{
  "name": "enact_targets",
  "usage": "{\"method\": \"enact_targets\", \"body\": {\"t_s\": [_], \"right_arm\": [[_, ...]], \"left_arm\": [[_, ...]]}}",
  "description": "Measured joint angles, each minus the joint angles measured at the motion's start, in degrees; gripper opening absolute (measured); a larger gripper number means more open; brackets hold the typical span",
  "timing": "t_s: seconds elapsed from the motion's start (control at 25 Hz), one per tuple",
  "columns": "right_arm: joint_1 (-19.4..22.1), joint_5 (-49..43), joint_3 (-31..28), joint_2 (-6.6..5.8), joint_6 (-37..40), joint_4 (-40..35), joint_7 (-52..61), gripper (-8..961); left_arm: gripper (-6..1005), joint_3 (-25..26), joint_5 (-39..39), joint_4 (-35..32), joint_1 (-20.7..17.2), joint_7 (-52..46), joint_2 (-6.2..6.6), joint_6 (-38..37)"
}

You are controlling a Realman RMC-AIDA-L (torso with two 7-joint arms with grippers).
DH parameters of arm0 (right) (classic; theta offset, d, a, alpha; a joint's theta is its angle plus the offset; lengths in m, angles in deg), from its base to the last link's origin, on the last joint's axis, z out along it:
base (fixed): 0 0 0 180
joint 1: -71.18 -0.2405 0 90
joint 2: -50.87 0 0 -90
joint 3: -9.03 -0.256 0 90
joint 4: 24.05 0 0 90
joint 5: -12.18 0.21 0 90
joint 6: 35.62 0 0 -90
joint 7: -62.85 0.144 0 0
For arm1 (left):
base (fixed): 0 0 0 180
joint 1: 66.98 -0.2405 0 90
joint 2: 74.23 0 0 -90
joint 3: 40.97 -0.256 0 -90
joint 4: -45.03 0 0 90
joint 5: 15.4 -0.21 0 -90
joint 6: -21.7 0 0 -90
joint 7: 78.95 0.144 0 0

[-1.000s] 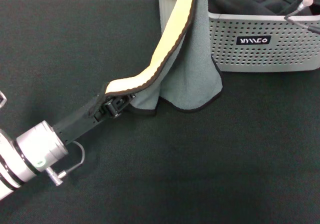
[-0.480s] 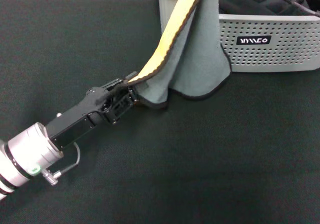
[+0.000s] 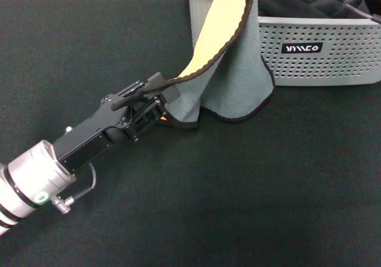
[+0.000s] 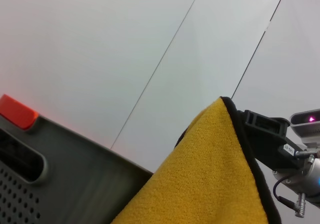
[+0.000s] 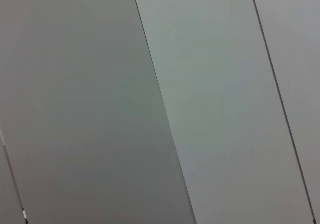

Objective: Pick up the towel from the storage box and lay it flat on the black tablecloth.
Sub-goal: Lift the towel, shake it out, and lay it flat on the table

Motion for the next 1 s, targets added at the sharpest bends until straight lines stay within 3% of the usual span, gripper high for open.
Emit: {"method": "enact_targets", "body": {"t_s": [0.08, 0.32, 0.52, 1.0], "right_arm": [[0.0, 0.0, 0.0, 0.01, 0.0, 0.0, 0.0, 8], [0.6, 0.0, -0.2, 0.02, 0.0, 0.1, 0.1, 8], [0.7, 0.0, -0.3, 0.03, 0.0, 0.1, 0.1, 8], [1.6, 0.4, -0.5, -0.17, -0.1, 0.9, -0.2, 8]], "left_arm": [[472, 0.0, 0.0, 0.0, 0.0, 0.0, -0.01, -0.1], [424, 0.2, 0.4, 0.0, -1.0, -0.3, 0.09, -1.4], [254, 0.1, 1.0, 0.0, -1.5, -0.7, 0.23, -2.5], [280, -0.3, 0.1, 0.0, -2.0, -0.3, 0.42, -5.4]]}}
